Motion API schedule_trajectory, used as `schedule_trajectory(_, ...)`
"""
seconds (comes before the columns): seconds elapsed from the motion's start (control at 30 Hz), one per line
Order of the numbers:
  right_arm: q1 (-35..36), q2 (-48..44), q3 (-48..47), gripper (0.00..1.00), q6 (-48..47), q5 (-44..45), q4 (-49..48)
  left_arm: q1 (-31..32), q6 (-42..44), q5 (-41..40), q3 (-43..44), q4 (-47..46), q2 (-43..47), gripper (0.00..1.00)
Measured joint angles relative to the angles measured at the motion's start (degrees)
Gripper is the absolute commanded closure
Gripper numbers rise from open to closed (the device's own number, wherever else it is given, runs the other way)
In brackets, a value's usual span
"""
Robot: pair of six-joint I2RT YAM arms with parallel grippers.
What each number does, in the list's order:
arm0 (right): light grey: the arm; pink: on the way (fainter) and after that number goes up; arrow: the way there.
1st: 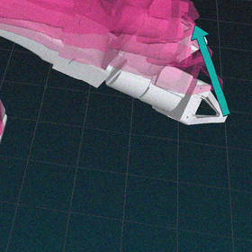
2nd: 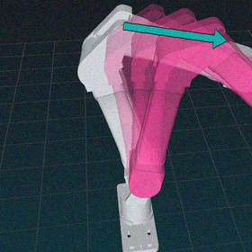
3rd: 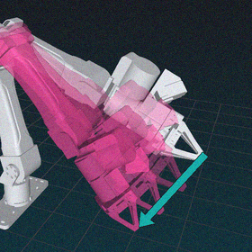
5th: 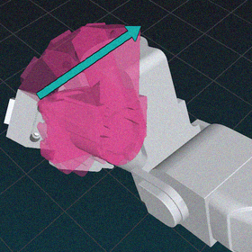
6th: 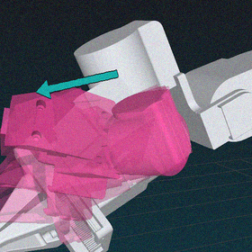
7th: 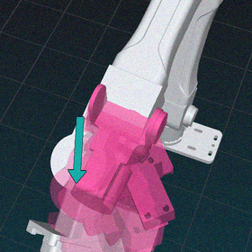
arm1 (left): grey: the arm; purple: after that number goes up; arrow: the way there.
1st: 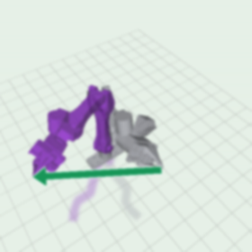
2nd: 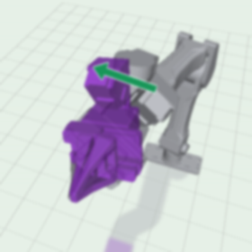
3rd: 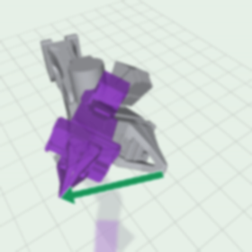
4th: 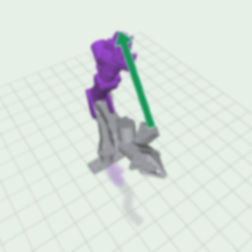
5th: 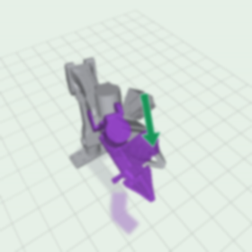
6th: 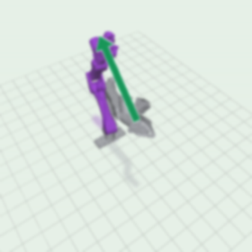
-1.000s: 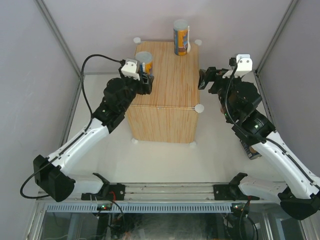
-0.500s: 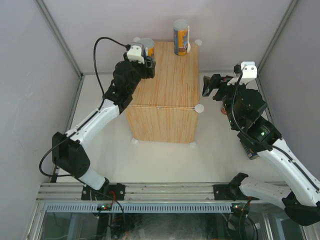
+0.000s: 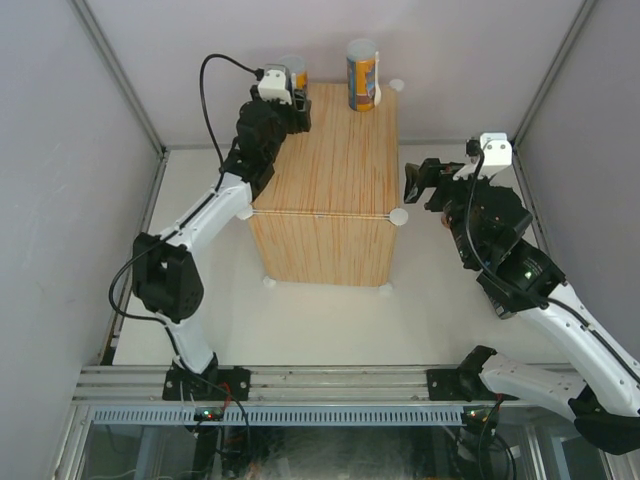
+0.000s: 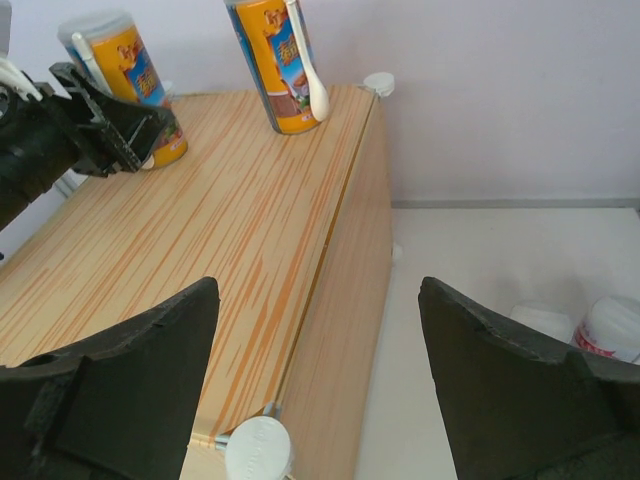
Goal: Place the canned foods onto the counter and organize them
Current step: Adjust the canned food at the counter.
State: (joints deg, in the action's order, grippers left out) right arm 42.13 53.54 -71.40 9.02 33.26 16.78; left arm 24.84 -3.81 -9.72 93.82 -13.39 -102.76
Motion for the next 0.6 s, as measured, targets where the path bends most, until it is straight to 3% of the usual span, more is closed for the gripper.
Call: schedule_trajectory(0.6,1.2,-1.2,3.1,0.20,2.1,1.7,3.0,-1.4,-0.2,2.6,5.7,-6.4,-7.8,0.32)
